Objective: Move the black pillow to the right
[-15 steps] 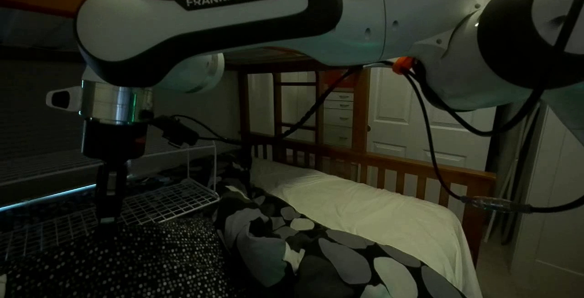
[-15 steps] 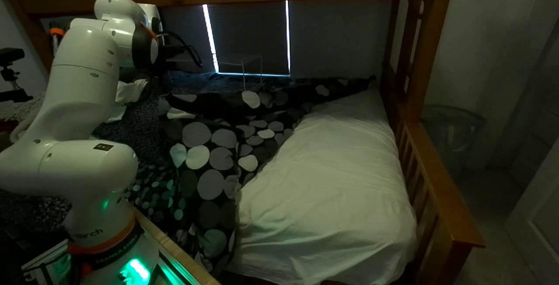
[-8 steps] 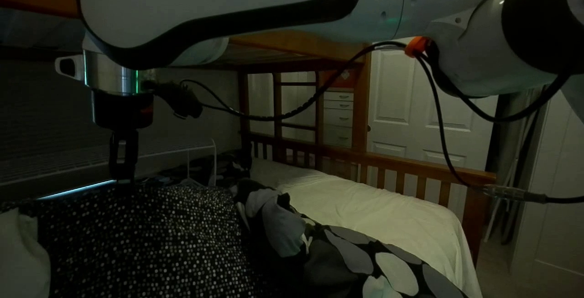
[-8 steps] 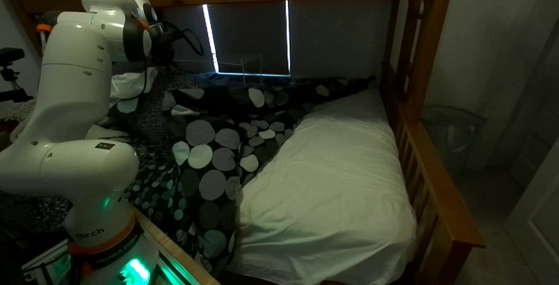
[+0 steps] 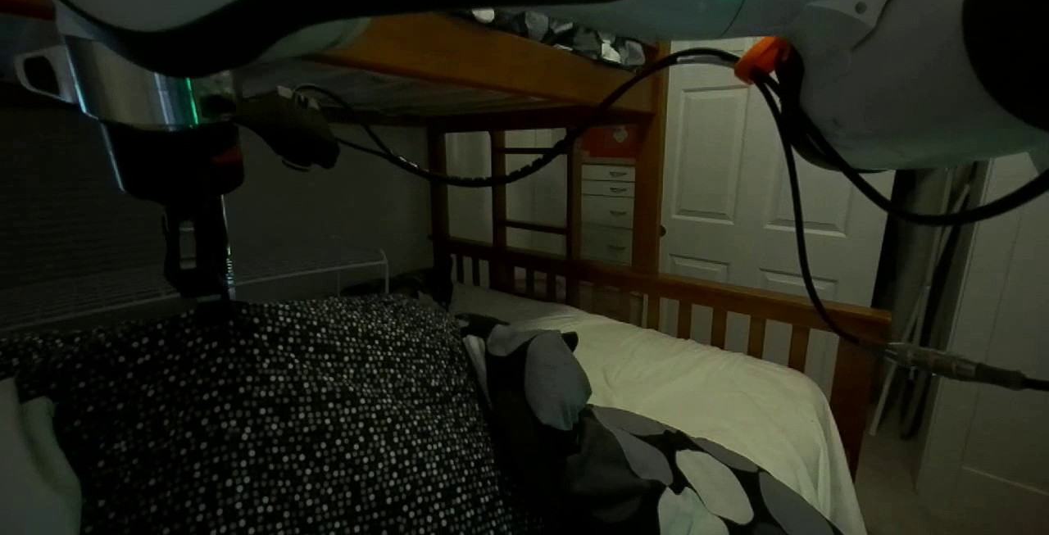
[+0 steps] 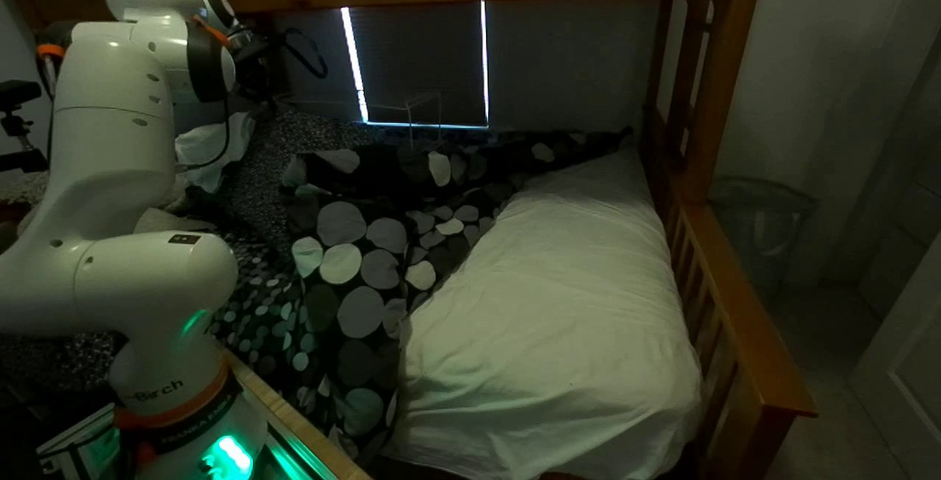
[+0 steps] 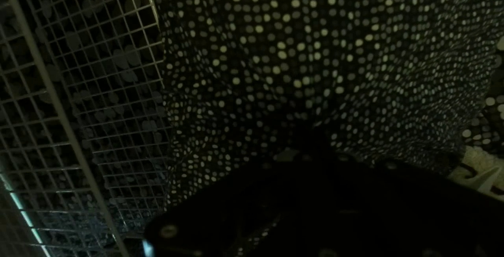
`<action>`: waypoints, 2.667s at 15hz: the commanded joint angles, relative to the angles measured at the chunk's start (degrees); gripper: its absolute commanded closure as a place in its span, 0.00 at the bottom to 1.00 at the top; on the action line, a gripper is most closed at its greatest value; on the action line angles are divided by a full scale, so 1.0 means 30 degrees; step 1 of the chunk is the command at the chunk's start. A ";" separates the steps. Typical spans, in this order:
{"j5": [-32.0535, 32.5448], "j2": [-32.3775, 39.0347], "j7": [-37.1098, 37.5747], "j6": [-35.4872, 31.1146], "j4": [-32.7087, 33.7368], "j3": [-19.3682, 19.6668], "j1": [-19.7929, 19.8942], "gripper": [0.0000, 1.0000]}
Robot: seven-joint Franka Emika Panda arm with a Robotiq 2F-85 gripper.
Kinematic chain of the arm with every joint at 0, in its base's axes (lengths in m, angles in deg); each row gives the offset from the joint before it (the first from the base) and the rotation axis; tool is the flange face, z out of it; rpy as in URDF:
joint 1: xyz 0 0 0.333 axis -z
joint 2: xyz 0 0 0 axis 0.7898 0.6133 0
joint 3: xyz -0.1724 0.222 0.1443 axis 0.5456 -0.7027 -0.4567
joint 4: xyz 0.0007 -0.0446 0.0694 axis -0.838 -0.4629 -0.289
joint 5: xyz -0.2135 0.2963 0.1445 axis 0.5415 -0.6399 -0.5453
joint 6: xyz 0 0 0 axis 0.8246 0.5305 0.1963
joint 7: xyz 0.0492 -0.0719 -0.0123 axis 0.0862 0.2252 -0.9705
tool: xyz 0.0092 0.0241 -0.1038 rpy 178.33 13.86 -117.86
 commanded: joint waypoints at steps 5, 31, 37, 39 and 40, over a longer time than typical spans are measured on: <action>0.2361 -0.1682 0.3262 0.4654 0.1800 0.1335 -0.2066 0.99; 0.2862 -1.0739 1.2396 1.1391 -0.5092 0.1529 -0.1578 0.99; 0.3824 -1.3746 1.3785 0.5957 -1.0837 0.2454 -0.0536 0.99; 0.4223 -1.4629 1.4738 0.4096 -1.2803 0.1435 0.1266 0.99; 0.4413 -1.5062 1.4807 0.3141 -1.3841 0.1388 0.1733 0.99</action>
